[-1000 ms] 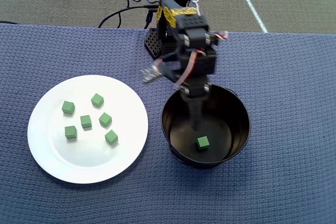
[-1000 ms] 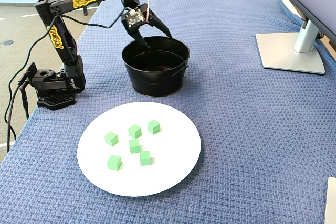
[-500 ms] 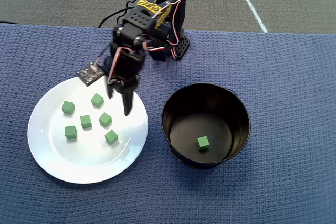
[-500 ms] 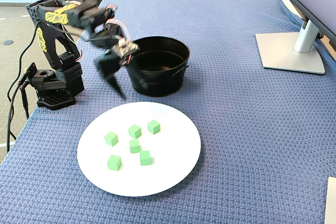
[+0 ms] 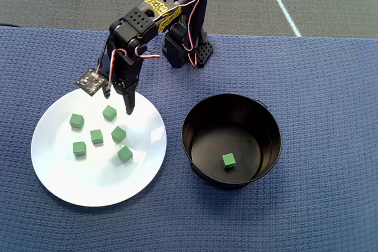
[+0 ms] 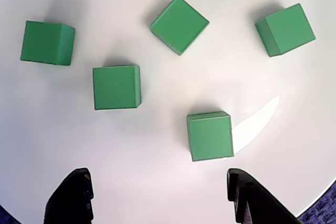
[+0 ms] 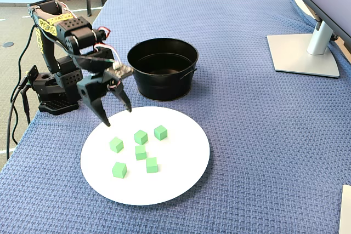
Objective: Pick up the green cubes from the white plate and place them in the black recipient
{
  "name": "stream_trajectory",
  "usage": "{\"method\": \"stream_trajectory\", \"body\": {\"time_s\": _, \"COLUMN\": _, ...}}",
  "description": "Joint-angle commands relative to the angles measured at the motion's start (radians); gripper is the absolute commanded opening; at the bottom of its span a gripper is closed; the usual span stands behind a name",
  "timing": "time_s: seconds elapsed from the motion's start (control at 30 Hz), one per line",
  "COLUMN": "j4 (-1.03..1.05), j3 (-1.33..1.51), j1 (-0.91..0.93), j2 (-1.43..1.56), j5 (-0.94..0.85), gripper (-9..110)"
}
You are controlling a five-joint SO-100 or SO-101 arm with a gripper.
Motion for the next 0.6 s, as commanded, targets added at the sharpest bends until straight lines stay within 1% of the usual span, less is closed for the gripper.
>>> {"method": "stream_trajectory", "body": {"time_s": 0.0, "j4": -0.041, "j3": -0.037, "j1": 0.029, "j2": -0.057, "j5": -0.046, "gripper": 27}}
{"method": "stream_trajectory", "body": {"time_s": 0.27, "j4": -0.186, "j3": 0.020, "j1": 0.048, "j2": -0.173, "j5": -0.069, "gripper": 25}}
{"method": "stream_trajectory", "body": {"time_s": 0.43, "j4": -0.201, "j3": 0.023, "j1": 0.049, "j2": -0.207, "j5": -0.084, "gripper": 25}}
{"method": "stream_trajectory", "body": {"time_s": 0.57, "j4": -0.213, "j3": 0.021, "j1": 0.058, "j2": -0.236, "j5": -0.112, "gripper": 29}}
